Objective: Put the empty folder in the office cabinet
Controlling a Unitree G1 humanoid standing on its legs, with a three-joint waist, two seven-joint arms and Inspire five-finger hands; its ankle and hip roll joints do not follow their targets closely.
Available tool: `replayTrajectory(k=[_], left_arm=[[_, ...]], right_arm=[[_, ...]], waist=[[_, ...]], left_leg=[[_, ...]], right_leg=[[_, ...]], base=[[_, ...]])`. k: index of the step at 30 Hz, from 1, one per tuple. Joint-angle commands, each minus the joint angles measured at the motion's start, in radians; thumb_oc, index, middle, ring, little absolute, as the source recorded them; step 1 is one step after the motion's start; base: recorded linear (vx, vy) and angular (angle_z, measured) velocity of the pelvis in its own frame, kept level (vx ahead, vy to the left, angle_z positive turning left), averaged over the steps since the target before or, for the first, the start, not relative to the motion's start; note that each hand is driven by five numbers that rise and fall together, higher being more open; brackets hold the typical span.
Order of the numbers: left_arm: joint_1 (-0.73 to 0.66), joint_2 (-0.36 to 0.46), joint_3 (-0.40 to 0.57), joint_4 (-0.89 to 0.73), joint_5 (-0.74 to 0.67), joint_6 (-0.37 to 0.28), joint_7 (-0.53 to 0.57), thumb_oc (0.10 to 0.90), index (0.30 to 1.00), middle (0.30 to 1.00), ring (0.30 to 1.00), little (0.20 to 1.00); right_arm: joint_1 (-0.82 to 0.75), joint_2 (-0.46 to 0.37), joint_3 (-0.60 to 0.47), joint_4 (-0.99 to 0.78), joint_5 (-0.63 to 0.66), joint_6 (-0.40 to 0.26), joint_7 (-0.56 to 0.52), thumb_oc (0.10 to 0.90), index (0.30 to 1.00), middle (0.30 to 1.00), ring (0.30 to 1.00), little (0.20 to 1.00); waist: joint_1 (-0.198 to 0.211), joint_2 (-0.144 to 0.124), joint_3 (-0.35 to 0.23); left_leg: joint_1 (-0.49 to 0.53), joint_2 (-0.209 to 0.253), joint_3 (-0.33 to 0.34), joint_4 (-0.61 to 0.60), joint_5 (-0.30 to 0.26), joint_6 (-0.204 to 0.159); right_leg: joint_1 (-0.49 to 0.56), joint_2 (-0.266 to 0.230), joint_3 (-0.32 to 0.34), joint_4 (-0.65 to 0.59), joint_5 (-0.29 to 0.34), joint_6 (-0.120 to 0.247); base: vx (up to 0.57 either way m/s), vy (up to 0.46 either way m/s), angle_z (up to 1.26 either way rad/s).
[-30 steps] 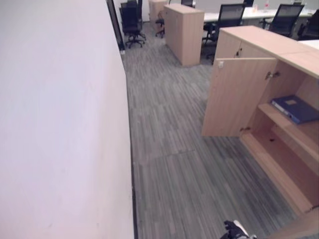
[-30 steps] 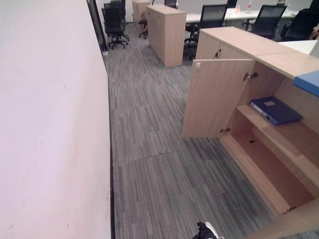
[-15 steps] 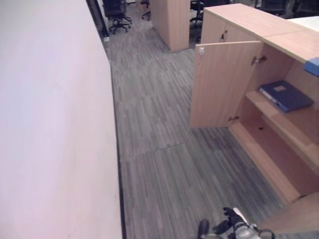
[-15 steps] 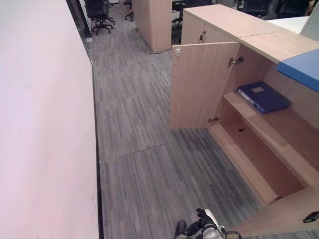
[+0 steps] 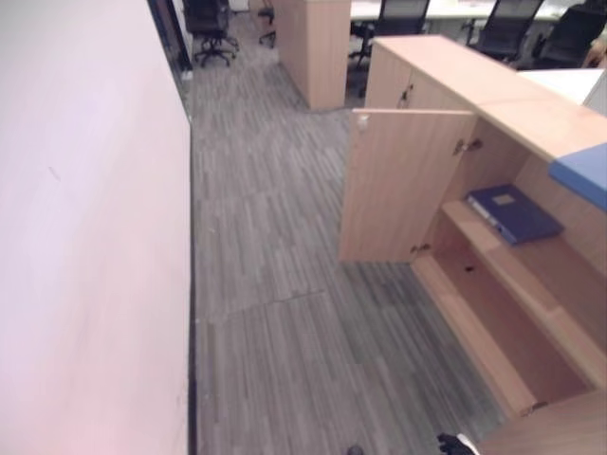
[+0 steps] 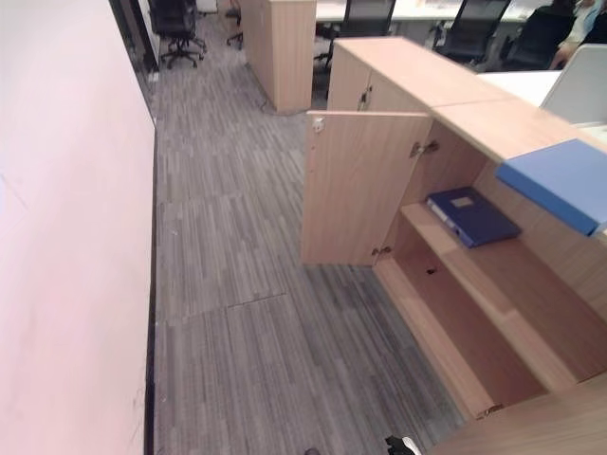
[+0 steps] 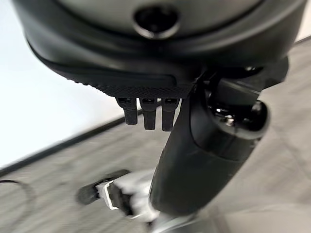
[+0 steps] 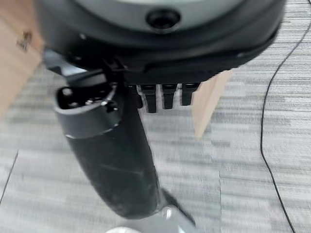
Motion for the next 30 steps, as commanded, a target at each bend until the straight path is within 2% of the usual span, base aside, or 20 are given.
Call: replayTrajectory(k=[1,2,3,4,6,7,10,11,14,15,16,17,19,22,25,26,27,29,30], left_arm=[[-0.032,-0.043,-0.008,-0.046,-0.045,-0.044,-0.016,0.800,0.900,0.900,0.900,0.900],[-0.026,-0.036,-0.012,-0.072,-0.060,-0.050,-0.014,0.800,0.900,0.900,0.900,0.900],[-0.020,-0.034,-0.012,-0.094,-0.071,-0.056,-0.014,0.800,0.900,0.900,0.900,0.900],[-0.020,-0.034,-0.012,-0.094,-0.071,-0.055,-0.014,0.800,0.900,0.900,0.900,0.900],[-0.011,-0.035,-0.005,-0.117,-0.088,-0.059,-0.013,0.800,0.900,0.900,0.900,0.900],[-0.008,-0.039,0.002,-0.117,-0.097,-0.061,-0.012,0.800,0.900,0.900,0.900,0.900],[0.000,-0.049,0.018,-0.104,-0.109,-0.061,-0.011,0.800,0.900,0.900,0.900,0.900],[0.005,-0.053,0.027,-0.087,-0.100,-0.060,-0.015,0.800,0.900,0.900,0.900,0.900],[0.008,-0.059,0.034,-0.033,-0.096,-0.059,-0.015,0.800,0.900,0.900,0.900,0.900],[0.008,-0.059,0.037,-0.020,-0.094,-0.059,-0.015,0.800,0.900,0.900,0.900,0.900],[0.007,-0.053,0.047,0.005,-0.082,-0.057,-0.014,0.800,0.900,0.900,0.900,0.900],[0.007,-0.052,0.047,0.006,-0.082,-0.057,-0.014,0.800,0.900,0.900,0.900,0.900],[0.005,-0.046,0.063,0.026,-0.088,-0.056,-0.013,0.800,0.900,0.900,0.900,0.900],[0.002,-0.038,0.070,0.048,-0.084,-0.053,-0.013,0.800,0.900,0.900,0.900,0.900],[0.004,-0.032,0.075,0.070,-0.076,-0.042,-0.019,0.800,0.900,0.900,0.900,0.900],[0.004,-0.032,0.075,0.070,-0.076,-0.042,-0.019,0.800,0.900,0.900,0.900,0.900],[0.009,-0.029,0.078,0.076,-0.075,-0.038,-0.021,0.800,0.900,0.900,0.900,0.900],[0.022,-0.020,0.086,0.088,-0.061,-0.030,-0.025,0.800,0.900,0.900,0.900,0.900],[0.040,-0.014,0.097,0.100,-0.052,-0.026,-0.027,0.800,0.900,0.900,0.900,0.900]], right_arm=[[-0.001,-0.083,-0.017,0.018,0.039,0.004,-0.018,0.800,0.900,0.900,0.900,0.900],[0.004,-0.087,-0.014,0.024,0.035,0.005,-0.018,0.800,0.900,0.900,0.900,0.900],[0.012,-0.087,-0.013,0.029,0.031,0.003,-0.018,0.800,0.900,0.900,0.900,0.900],[0.012,-0.087,-0.013,0.029,0.031,0.003,-0.018,0.800,0.900,0.900,0.900,0.900],[0.023,-0.087,-0.027,0.031,0.035,0.001,-0.019,0.800,0.900,0.900,0.900,0.900],[0.027,-0.086,-0.035,0.034,0.039,0.000,-0.019,0.800,0.900,0.900,0.900,0.900],[0.037,-0.085,-0.051,0.039,0.038,0.000,-0.017,0.800,0.900,0.900,0.900,0.900],[0.037,-0.081,-0.049,0.045,0.028,0.002,-0.011,0.800,0.900,0.900,0.900,0.900],[0.041,-0.064,-0.054,0.054,0.019,0.008,-0.006,0.800,0.900,0.900,0.900,0.900],[0.044,-0.059,-0.055,0.054,0.018,0.009,-0.003,0.800,0.900,0.900,0.900,0.900],[0.041,-0.047,-0.054,0.055,0.009,0.011,0.004,0.800,0.900,0.900,0.900,0.900],[0.041,-0.047,-0.054,0.055,0.009,0.011,0.004,0.800,0.900,0.900,0.900,0.900],[0.028,-0.040,-0.045,0.052,0.001,0.013,0.010,0.800,0.900,0.900,0.900,0.900],[0.005,-0.038,-0.037,0.036,-0.004,0.013,0.011,0.800,0.900,0.900,0.900,0.900],[-0.014,-0.040,-0.034,0.014,0.000,0.012,0.011,0.800,0.900,0.900,0.900,0.900],[-0.014,-0.040,-0.034,0.014,0.000,0.012,0.011,0.800,0.900,0.900,0.900,0.900],[-0.021,-0.041,-0.026,0.006,-0.002,0.011,0.013,0.800,0.900,0.900,0.900,0.900],[-0.027,-0.036,-0.014,-0.008,-0.008,0.009,0.013,0.800,0.900,0.900,0.900,0.900],[-0.025,-0.030,0.000,-0.018,-0.014,0.004,0.015,0.800,0.900,0.900,0.900,0.900]], waist=[[0.000,0.016,0.046],[0.014,0.025,0.052],[0.028,0.047,0.057],[0.027,0.047,0.056],[0.046,0.066,0.068],[0.052,0.074,0.067],[0.065,0.088,0.058],[0.069,0.097,0.039],[0.077,0.103,-0.004],[0.083,0.097,-0.013],[0.089,0.084,-0.033],[0.090,0.083,-0.034],[0.099,0.072,-0.045],[0.106,0.064,-0.055],[0.107,0.073,-0.055],[0.108,0.074,-0.058],[0.107,0.081,-0.050],[0.110,0.096,-0.037],[0.109,0.097,-0.027]], left_leg=[[0.163,-0.083,0.067,-0.394,-0.035,0.033],[0.123,-0.096,0.036,-0.510,0.002,0.013],[0.089,-0.106,-0.015,-0.658,0.109,-0.017],[0.089,-0.106,-0.015,-0.662,0.113,-0.017],[0.034,-0.116,-0.047,-0.832,0.178,-0.035],[0.017,-0.119,-0.061,-0.878,0.187,-0.042],[-0.007,-0.116,-0.079,-0.904,0.208,-0.061],[0.003,-0.110,-0.099,-0.904,0.195,-0.060],[0.050,-0.098,-0.086,-0.903,0.250,-0.064],[0.055,-0.101,-0.070,-0.885,0.250,-0.059],[0.058,-0.112,-0.047,-0.850,0.225,-0.043],[0.058,-0.112,-0.046,-0.849,0.224,-0.043],[0.053,-0.133,-0.019,-0.797,0.178,-0.015],[0.053,-0.178,0.005,-0.749,0.118,0.024],[0.083,-0.228,0.021,-0.730,0.059,0.071],[0.080,-0.225,0.021,-0.730,0.060,0.071],[0.104,-0.241,0.029,-0.729,0.044,0.089],[0.162,-0.259,0.043,-0.744,0.016,0.114],[0.238,-0.275,0.048,-0.776,-0.017,0.120]], right_leg=[[0.004,-0.030,0.051,-0.026,-0.010,0.103],[0.027,-0.033,0.070,-0.019,-0.032,0.104],[0.069,-0.014,0.089,-0.028,-0.053,0.104],[0.067,-0.014,0.088,-0.029,-0.051,0.104],[0.126,-0.001,0.125,-0.036,-0.081,0.107],[0.145,0.004,0.144,-0.039,-0.090,0.111],[0.204,-0.002,0.202,-0.046,-0.124,0.124],[0.218,-0.001,0.223,-0.050,-0.135,0.132],[0.267,-0.038,0.245,-0.077,-0.144,0.157],[0.271,-0.060,0.247,-0.075,-0.141,0.167],[0.264,-0.102,0.248,-0.056,-0.129,0.197],[0.263,-0.104,0.249,-0.056,-0.130,0.197],[0.236,-0.147,0.250,-0.014,-0.100,0.225],[0.187,-0.200,0.238,0.073,-0.015,0.252],[0.109,-0.264,0.204,0.254,0.117,0.241],[0.106,-0.261,0.205,0.253,0.119,0.240],[0.082,-0.288,0.175,0.325,0.158,0.224],[0.052,-0.333,0.092,0.437,0.169,0.198],[0.014,-0.365,0.026,0.509,0.136,0.207]], base=[[0.19,0.061,-0.45],[0.32,0.096,-0.59],[0.32,0.094,-0.57],[0.29,0.077,-0.37],[0.40,0.111,-0.22],[0.50,0.151,-0.31],[0.39,0.157,-0.63],[0.46,0.205,-0.80],[0.47,0.256,-0.73],[0.51,0.330,-0.50],[0.39,0.252,-0.41],[0.38,0.258,-0.51],[0.26,0.225,-0.41],[0.23,0.241,-0.28],[0.18,0.257,-0.07],[0.13,0.224,-0.16],[0.13,0.226,-0.13],[0.29,0.348,-0.07],[0.28,0.246,-0.15]])
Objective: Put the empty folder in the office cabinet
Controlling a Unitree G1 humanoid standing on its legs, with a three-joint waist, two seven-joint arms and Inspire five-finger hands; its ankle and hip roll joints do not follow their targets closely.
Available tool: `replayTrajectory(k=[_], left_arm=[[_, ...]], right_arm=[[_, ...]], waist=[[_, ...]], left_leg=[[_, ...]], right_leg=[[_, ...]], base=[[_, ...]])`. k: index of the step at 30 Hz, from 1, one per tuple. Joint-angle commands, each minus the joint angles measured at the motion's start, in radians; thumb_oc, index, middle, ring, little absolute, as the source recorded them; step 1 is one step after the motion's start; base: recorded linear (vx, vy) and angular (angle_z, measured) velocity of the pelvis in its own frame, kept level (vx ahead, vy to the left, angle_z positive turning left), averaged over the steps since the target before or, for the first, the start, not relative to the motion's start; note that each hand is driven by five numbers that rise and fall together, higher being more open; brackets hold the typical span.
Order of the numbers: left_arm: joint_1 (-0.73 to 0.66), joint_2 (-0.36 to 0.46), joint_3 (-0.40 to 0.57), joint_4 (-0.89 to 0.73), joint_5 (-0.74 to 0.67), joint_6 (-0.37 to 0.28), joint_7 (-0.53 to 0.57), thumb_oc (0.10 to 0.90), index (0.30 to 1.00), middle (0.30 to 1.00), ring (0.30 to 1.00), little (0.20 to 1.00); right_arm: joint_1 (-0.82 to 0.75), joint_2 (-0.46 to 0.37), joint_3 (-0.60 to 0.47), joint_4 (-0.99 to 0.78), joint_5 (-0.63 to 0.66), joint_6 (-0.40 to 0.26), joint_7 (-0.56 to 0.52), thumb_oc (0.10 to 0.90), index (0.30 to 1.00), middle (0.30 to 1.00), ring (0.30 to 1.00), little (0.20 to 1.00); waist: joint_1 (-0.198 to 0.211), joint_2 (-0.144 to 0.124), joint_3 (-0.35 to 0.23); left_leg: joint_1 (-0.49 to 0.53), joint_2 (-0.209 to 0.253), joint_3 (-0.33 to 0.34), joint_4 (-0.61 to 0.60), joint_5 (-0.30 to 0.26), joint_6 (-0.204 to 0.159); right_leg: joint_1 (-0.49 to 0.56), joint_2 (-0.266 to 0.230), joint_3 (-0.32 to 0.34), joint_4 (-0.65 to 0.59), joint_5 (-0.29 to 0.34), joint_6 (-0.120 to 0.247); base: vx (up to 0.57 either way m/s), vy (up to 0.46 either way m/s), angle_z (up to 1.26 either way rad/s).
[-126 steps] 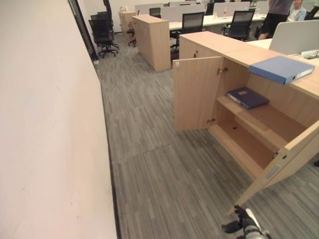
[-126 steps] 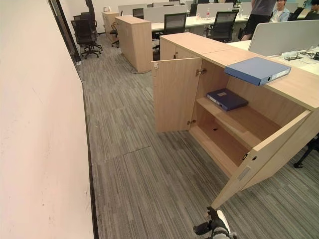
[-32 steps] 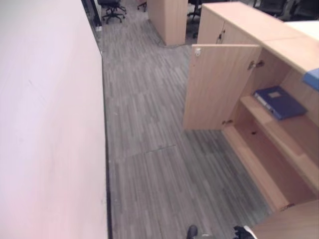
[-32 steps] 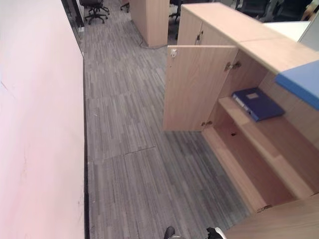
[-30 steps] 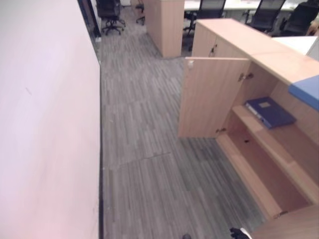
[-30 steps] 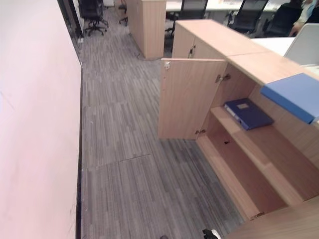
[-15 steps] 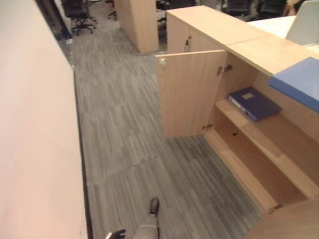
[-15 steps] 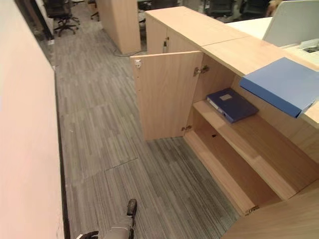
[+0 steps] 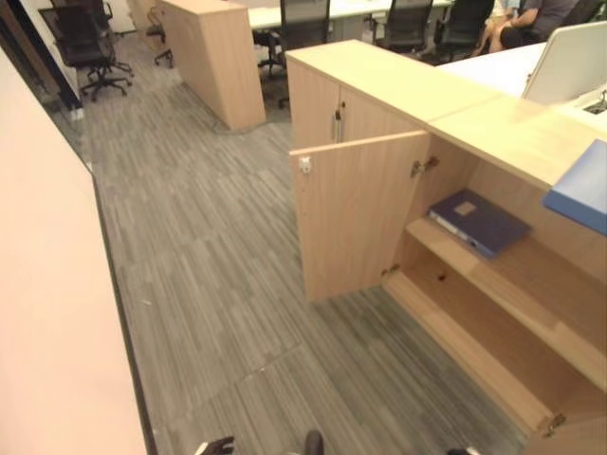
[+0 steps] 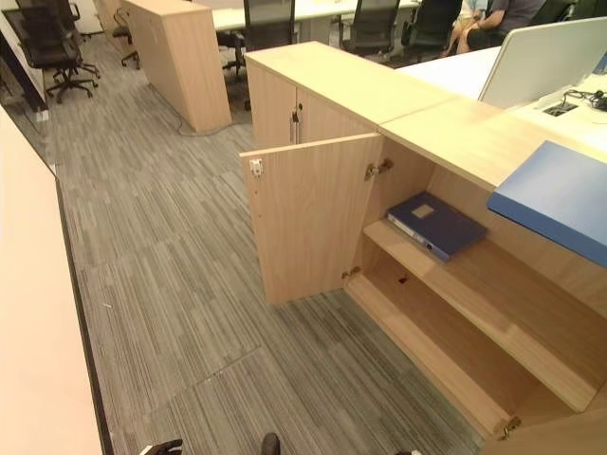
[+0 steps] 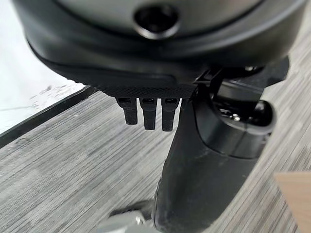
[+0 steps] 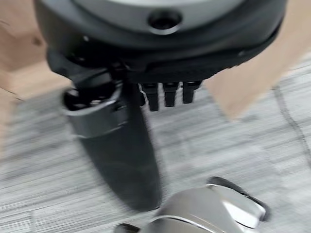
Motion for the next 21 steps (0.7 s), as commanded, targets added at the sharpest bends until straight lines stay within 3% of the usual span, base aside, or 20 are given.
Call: replayTrajectory(k=[1,3,4,7,8,9,12,16,21], left_arm=[[0.045,0.032,0.049,0.026,0.012,0.009,0.004,0.800,0.900,0.900,0.900,0.900],[0.047,0.033,0.052,0.034,0.012,0.009,0.003,0.800,0.900,0.900,0.900,0.900],[0.049,0.031,0.053,0.038,0.013,0.010,0.004,0.800,0.900,0.900,0.900,0.900],[0.058,0.020,0.050,0.043,0.021,0.012,0.001,0.800,0.900,0.900,0.900,0.900],[0.058,0.019,0.051,0.043,0.021,0.012,0.001,0.800,0.900,0.900,0.900,0.900],[0.063,0.014,0.056,0.040,0.026,0.011,0.000,0.800,0.900,0.900,0.900,0.900],[0.058,0.011,0.061,0.031,0.032,0.007,-0.007,0.800,0.900,0.900,0.900,0.900],[0.061,-0.001,0.062,0.019,0.025,0.003,-0.005,0.800,0.900,0.900,0.900,0.900],[0.038,-0.009,0.041,0.011,0.028,0.003,0.001,0.800,0.900,0.900,0.900,0.900]], right_arm=[[0.001,-0.039,0.032,-0.039,-0.011,-0.014,-0.008,0.800,0.900,0.900,0.900,0.900],[-0.006,-0.040,0.045,-0.052,-0.015,-0.019,-0.006,0.800,0.900,0.900,0.900,0.900],[-0.017,-0.042,0.053,-0.065,-0.017,-0.021,-0.008,0.800,0.900,0.900,0.900,0.900],[-0.028,-0.045,0.060,-0.090,-0.016,-0.023,-0.008,0.800,0.900,0.900,0.900,0.900],[-0.028,-0.045,0.061,-0.090,-0.016,-0.023,-0.008,0.800,0.900,0.900,0.900,0.900],[-0.030,-0.049,0.063,-0.101,-0.018,-0.024,-0.009,0.800,0.900,0.900,0.900,0.900],[-0.021,-0.048,0.064,-0.109,-0.021,-0.026,-0.010,0.800,0.900,0.900,0.900,0.900],[0.005,-0.048,0.056,-0.091,-0.021,-0.024,-0.015,0.800,0.900,0.900,0.900,0.900],[0.003,-0.054,0.042,-0.079,-0.008,-0.018,-0.023,0.800,0.900,0.900,0.900,0.900]], waist=[[0.019,0.028,0.028],[0.005,0.049,0.045],[-0.006,0.063,0.072],[-0.033,0.070,0.108],[-0.033,0.072,0.109],[-0.045,0.065,0.120],[-0.054,0.047,0.124],[-0.053,0.036,0.087],[-0.071,0.039,0.083]], left_leg=[[-0.020,0.025,-0.047,0.066,-0.109,-0.044],[0.024,0.037,-0.050,0.031,-0.111,-0.046],[0.055,0.042,-0.055,0.018,-0.116,-0.052],[0.117,0.040,-0.052,-0.006,-0.132,-0.064],[0.120,0.043,-0.053,-0.007,-0.132,-0.064],[0.154,0.040,-0.045,-0.025,-0.140,-0.074],[0.179,0.044,-0.037,-0.021,-0.162,-0.090],[0.203,0.056,-0.030,-0.045,-0.175,-0.097],[0.203,0.071,-0.044,-0.060,-0.182,-0.101]], right_leg=[[-0.017,-0.094,-0.100,-0.004,0.215,0.008],[-0.101,-0.039,-0.137,0.003,0.127,-0.013],[-0.150,-0.007,-0.188,-0.056,0.096,-0.011],[-0.214,0.054,-0.239,-0.243,0.139,0.009],[-0.209,0.058,-0.241,-0.249,0.142,0.008],[-0.237,0.078,-0.281,-0.383,0.206,0.029],[-0.215,0.091,-0.305,-0.507,0.230,0.037],[-0.179,0.096,-0.348,-0.516,0.225,0.023],[-0.206,0.096,-0.330,-0.468,0.207,0.020]], base=[[0.25,0.168,-0.32],[0.14,0.071,-0.23],[0.15,0.032,-0.07],[0.13,-0.026,-0.09],[0.17,-0.060,0.04],[0.18,-0.073,-0.06],[0.19,-0.109,-0.08],[0.19,-0.077,0.11],[0.11,-0.080,0.15]])
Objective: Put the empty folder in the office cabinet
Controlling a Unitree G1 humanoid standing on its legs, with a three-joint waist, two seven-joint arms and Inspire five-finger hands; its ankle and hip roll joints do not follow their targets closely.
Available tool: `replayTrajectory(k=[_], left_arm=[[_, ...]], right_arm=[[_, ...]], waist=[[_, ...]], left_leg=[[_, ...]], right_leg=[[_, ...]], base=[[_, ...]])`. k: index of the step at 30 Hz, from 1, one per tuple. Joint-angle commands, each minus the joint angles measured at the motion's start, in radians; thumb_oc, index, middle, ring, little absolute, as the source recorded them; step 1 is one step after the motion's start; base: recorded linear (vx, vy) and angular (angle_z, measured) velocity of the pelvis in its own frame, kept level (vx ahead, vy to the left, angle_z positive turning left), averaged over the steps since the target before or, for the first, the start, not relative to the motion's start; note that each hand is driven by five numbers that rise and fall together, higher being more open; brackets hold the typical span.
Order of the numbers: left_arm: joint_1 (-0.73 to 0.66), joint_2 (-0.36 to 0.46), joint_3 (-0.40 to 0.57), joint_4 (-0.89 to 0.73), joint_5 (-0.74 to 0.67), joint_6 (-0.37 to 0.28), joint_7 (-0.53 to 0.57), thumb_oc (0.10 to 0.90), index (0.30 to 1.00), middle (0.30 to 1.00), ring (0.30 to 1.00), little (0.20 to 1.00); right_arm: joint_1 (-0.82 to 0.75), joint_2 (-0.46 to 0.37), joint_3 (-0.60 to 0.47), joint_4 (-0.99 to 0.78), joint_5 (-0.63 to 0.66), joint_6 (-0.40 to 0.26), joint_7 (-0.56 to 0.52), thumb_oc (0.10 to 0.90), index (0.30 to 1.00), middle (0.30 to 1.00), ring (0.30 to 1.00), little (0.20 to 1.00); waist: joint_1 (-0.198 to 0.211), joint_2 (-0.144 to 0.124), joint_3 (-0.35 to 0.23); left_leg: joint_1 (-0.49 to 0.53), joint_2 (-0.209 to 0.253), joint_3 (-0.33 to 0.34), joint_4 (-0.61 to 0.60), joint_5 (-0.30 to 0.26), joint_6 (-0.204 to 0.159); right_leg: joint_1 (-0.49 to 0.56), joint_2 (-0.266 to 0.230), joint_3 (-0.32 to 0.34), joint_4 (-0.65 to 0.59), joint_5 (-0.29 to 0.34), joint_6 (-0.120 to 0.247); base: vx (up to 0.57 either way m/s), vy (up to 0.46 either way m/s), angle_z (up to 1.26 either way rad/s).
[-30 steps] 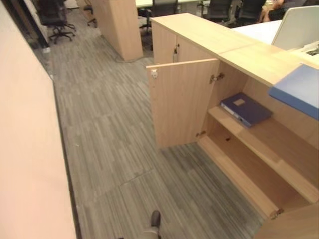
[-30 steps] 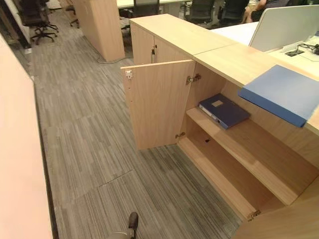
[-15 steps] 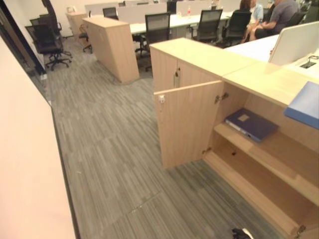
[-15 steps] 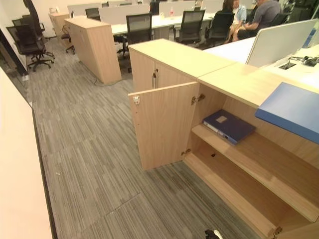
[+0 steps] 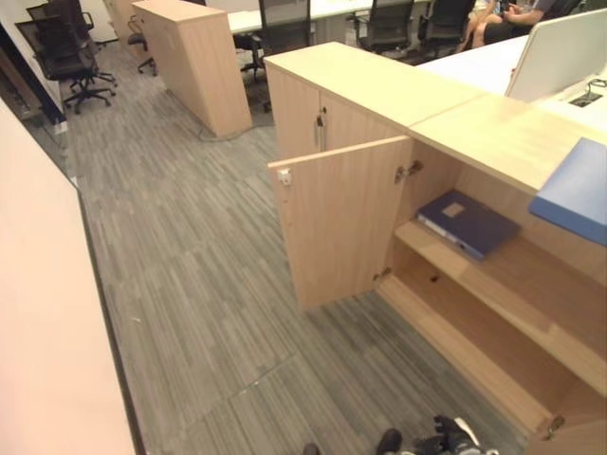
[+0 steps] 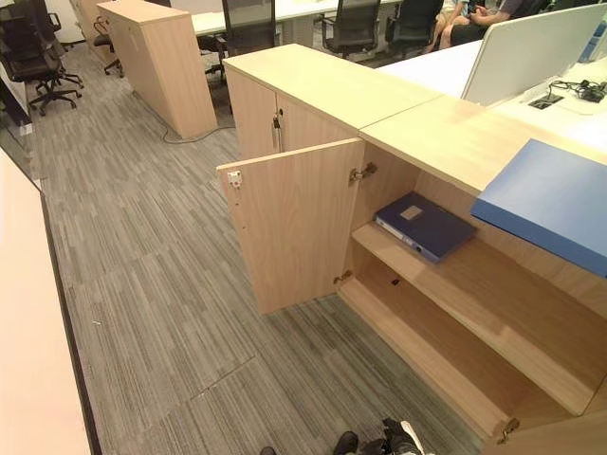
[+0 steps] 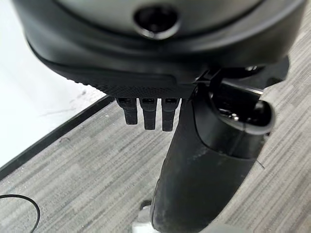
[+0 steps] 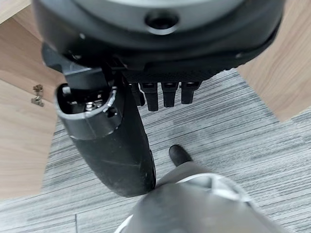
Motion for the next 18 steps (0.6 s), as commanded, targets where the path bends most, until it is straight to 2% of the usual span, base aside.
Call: replayTrajectory(k=[1,7,9,11,13,14,15,16,17,18], left_arm=[[-0.068,-0.003,0.008,0.035,0.018,-0.016,0.011,0.800,0.900,0.900,0.900,0.900],[-0.088,0.003,-0.011,0.030,0.023,-0.018,0.014,0.800,0.900,0.900,0.900,0.900],[-0.098,0.008,-0.019,0.021,0.022,-0.017,0.013,0.800,0.900,0.900,0.900,0.900],[-0.103,0.009,-0.021,0.012,0.011,-0.017,0.008,0.800,0.900,0.900,0.900,0.900],[-0.109,0.008,-0.022,-0.003,-0.010,-0.021,0.007,0.800,0.900,0.900,0.900,0.900],[-0.113,0.006,-0.028,-0.023,-0.020,-0.026,0.005,0.800,0.900,0.900,0.900,0.900],[-0.117,0.007,-0.033,-0.050,-0.036,-0.028,0.002,0.800,0.900,0.900,0.900,0.900],[-0.118,0.008,-0.036,-0.068,-0.048,-0.030,0.002,0.800,0.900,0.900,0.900,0.900],[-0.121,0.008,-0.039,-0.090,-0.063,-0.034,0.006,0.800,0.900,0.900,0.900,0.900],[-0.123,0.009,-0.039,-0.098,-0.077,-0.036,0.010,0.800,0.900,0.900,0.900,0.900]], right_arm=[[0.004,-0.037,0.035,0.025,-0.002,0.008,-0.022,0.800,0.900,0.900,0.900,0.900],[0.007,-0.041,0.032,0.028,0.003,0.004,-0.026,0.800,0.900,0.900,0.900,0.900],[0.013,-0.041,0.035,0.035,0.000,0.004,-0.026,0.800,0.900,0.900,0.900,0.900],[0.025,-0.040,0.033,0.049,0.005,0.005,-0.025,0.800,0.900,0.900,0.900,0.900],[0.032,-0.040,0.026,0.066,0.016,0.005,-0.025,0.800,0.900,0.900,0.900,0.900],[0.041,-0.040,0.018,0.077,0.027,0.002,-0.024,0.800,0.900,0.900,0.900,0.900],[0.050,-0.044,0.016,0.087,0.031,0.004,-0.026,0.800,0.900,0.900,0.900,0.900],[0.053,-0.048,0.014,0.090,0.031,0.004,-0.029,0.800,0.900,0.900,0.900,0.900],[0.056,-0.056,0.003,0.090,0.036,0.005,-0.033,0.800,0.900,0.900,0.900,0.900],[0.059,-0.060,-0.001,0.091,0.041,0.007,-0.034,0.800,0.900,0.900,0.900,0.900]], waist=[[-0.013,0.017,-0.005],[-0.037,0.017,-0.002],[-0.045,0.012,0.000],[-0.052,0.000,-0.002],[-0.057,-0.014,-0.004],[-0.062,-0.022,-0.007],[-0.057,-0.036,0.001],[-0.053,-0.041,0.008],[-0.049,-0.049,0.017],[-0.048,-0.058,0.023]], left_leg=[[0.073,-0.004,-0.026,-0.003,-0.146,-0.039],[0.091,0.025,-0.022,-0.003,-0.170,-0.051],[0.106,0.046,-0.015,0.003,-0.182,-0.060],[0.100,0.074,0.005,0.072,-0.216,-0.078],[0.078,0.104,0.032,0.168,-0.219,-0.096],[0.062,0.124,0.042,0.239,-0.187,-0.112],[0.003,0.140,0.048,0.400,-0.150,-0.111],[-0.028,0.147,0.039,0.482,-0.127,-0.109],[-0.076,0.152,0.019,0.573,-0.086,-0.109],[-0.115,0.160,0.011,0.610,-0.082,-0.098]], right_leg=[[-0.062,0.009,0.006,0.036,-0.010,-0.022],[-0.095,0.014,0.038,0.117,-0.056,-0.036],[-0.095,0.027,0.052,0.136,-0.077,-0.047],[-0.073,0.058,0.069,0.120,-0.099,-0.061],[-0.038,0.090,0.089,0.087,-0.108,-0.075],[-0.011,0.117,0.108,0.060,-0.115,-0.088],[0.030,0.142,0.128,0.032,-0.131,-0.113],[0.052,0.157,0.139,0.020,-0.141,-0.131],[0.070,0.164,0.150,0.016,-0.151,-0.146],[0.083,0.159,0.159,0.014,-0.159,-0.150]], base=[[0.11,-0.078,0.02],[0.11,-0.083,-0.02],[0.17,-0.157,-0.06],[0.18,-0.206,-0.18],[0.19,-0.232,-0.41],[0.23,-0.281,-0.44],[0.23,-0.285,-0.40],[0.17,-0.235,-0.55],[0.12,-0.152,-0.56],[0.10,-0.104,-0.58]])
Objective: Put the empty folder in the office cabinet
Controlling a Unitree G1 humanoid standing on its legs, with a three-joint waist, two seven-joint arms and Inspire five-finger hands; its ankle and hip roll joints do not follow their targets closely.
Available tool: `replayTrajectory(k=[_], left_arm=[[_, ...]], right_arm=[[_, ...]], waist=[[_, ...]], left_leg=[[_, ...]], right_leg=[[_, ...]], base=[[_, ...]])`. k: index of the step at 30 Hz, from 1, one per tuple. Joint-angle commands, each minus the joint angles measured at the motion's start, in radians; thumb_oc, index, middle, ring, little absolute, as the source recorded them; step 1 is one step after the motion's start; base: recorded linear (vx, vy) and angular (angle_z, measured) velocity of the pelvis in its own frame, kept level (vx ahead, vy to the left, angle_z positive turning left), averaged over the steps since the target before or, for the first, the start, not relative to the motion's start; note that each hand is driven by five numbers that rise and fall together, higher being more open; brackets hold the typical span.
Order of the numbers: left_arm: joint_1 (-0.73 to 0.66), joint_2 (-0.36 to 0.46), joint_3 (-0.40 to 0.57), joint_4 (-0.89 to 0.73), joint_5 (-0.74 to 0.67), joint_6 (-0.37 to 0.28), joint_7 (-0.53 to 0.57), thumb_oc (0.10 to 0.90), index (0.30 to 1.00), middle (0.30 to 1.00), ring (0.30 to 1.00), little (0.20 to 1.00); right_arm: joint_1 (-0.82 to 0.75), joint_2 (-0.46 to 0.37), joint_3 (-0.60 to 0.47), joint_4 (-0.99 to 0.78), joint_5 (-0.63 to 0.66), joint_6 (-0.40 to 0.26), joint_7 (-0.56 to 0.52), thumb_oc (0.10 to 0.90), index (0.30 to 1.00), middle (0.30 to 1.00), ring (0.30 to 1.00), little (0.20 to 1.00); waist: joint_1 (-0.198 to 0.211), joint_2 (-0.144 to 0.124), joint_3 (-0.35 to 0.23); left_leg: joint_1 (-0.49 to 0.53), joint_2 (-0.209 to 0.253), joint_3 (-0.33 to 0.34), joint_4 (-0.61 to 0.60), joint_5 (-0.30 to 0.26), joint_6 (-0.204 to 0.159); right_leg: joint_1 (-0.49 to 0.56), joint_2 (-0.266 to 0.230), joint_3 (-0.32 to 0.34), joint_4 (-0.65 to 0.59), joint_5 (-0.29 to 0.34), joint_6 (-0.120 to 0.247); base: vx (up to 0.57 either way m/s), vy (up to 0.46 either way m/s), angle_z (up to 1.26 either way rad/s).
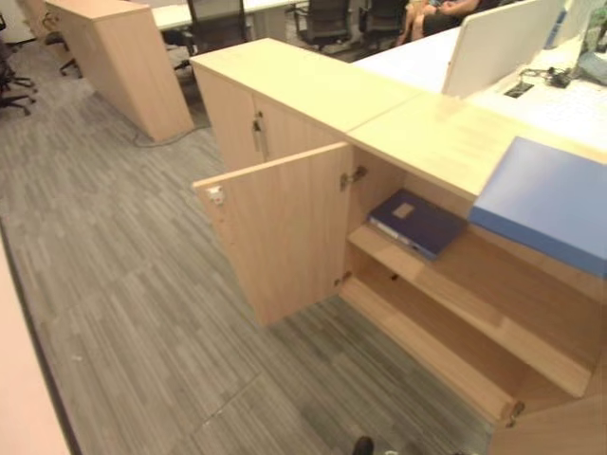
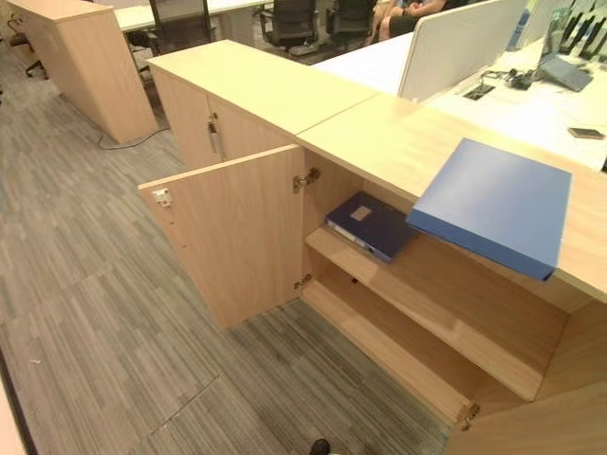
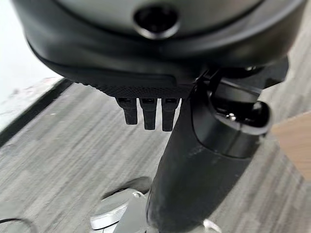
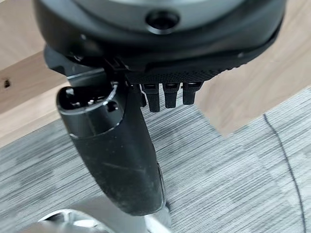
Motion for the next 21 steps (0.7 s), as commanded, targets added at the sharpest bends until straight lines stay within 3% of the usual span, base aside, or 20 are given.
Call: replayTrajectory(k=[1,4,6,10,13,18,21], left_arm=[[-0.047,-0.028,-0.006,-0.099,-0.073,-0.035,0.002,0.800,0.900,0.900,0.900,0.900],[-0.043,-0.028,-0.005,-0.119,-0.094,-0.040,0.001,0.800,0.900,0.900,0.900,0.900],[-0.036,-0.027,-0.006,-0.141,-0.129,-0.046,-0.005,0.800,0.900,0.900,0.900,0.900],[-0.013,-0.034,-0.018,-0.185,-0.198,-0.058,-0.028,0.800,0.900,0.900,0.900,0.900],[-0.005,-0.052,-0.030,-0.201,-0.235,-0.061,-0.062,0.800,0.900,0.900,0.900,0.900],[0.004,-0.056,-0.063,-0.246,-0.280,-0.067,-0.104,0.800,0.900,0.900,0.900,0.900],[0.023,-0.041,-0.095,-0.312,-0.263,-0.066,-0.117,0.800,0.900,0.900,0.900,0.900]], right_arm=[[-0.020,-0.062,0.001,0.013,0.041,0.001,-0.034,0.800,0.900,0.900,0.900,0.900],[-0.016,-0.066,-0.001,0.015,0.045,-0.001,-0.032,0.800,0.900,0.900,0.900,0.900],[-0.013,-0.069,0.001,0.019,0.041,-0.002,-0.028,0.800,0.900,0.900,0.900,0.900],[-0.008,-0.081,0.006,0.022,0.030,-0.009,-0.019,0.800,0.900,0.900,0.900,0.900],[-0.019,-0.092,0.002,0.022,0.008,-0.007,-0.012,0.800,0.900,0.900,0.900,0.900],[-0.038,-0.092,-0.009,0.017,0.002,0.000,0.001,0.800,0.900,0.900,0.900,0.900],[-0.053,-0.087,0.000,0.015,-0.025,0.011,0.015,0.800,0.900,0.900,0.900,0.900]], waist=[[-0.008,-0.033,0.066],[0.008,-0.044,0.069],[0.021,-0.052,0.065],[0.057,-0.006,0.065],[0.064,0.030,0.044],[0.053,0.046,-0.004],[0.047,0.059,-0.027]], left_leg=[[-0.105,0.030,-0.050,0.254,0.066,0.020],[-0.158,0.019,-0.078,0.195,0.053,0.030],[-0.187,-0.004,-0.125,0.071,0.099,0.024],[-0.239,-0.038,-0.339,-0.233,0.264,-0.035],[-0.204,-0.049,-0.412,-0.314,0.264,-0.052],[-0.147,-0.059,-0.349,-0.332,0.235,-0.036],[-0.088,-0.089,-0.276,-0.353,0.199,0.003]], right_leg=[[0.063,0.011,0.037,-0.006,-0.090,0.020],[0.091,0.008,0.071,-0.024,-0.094,0.027],[0.097,-0.002,0.098,-0.041,-0.083,0.032],[0.152,0.023,0.184,-0.057,-0.113,0.041],[0.169,0.029,0.259,-0.054,-0.127,0.067],[0.184,-0.022,0.298,-0.078,-0.106,0.107],[0.173,-0.068,0.337,-0.074,-0.087,0.143]], base=[[0.06,-0.044,-0.38],[0.09,0.018,-0.41],[0.10,0.099,-0.30],[0.23,0.149,-0.55],[0.24,0.201,-0.79],[0.22,0.232,-0.99],[0.16,0.275,-0.72]])
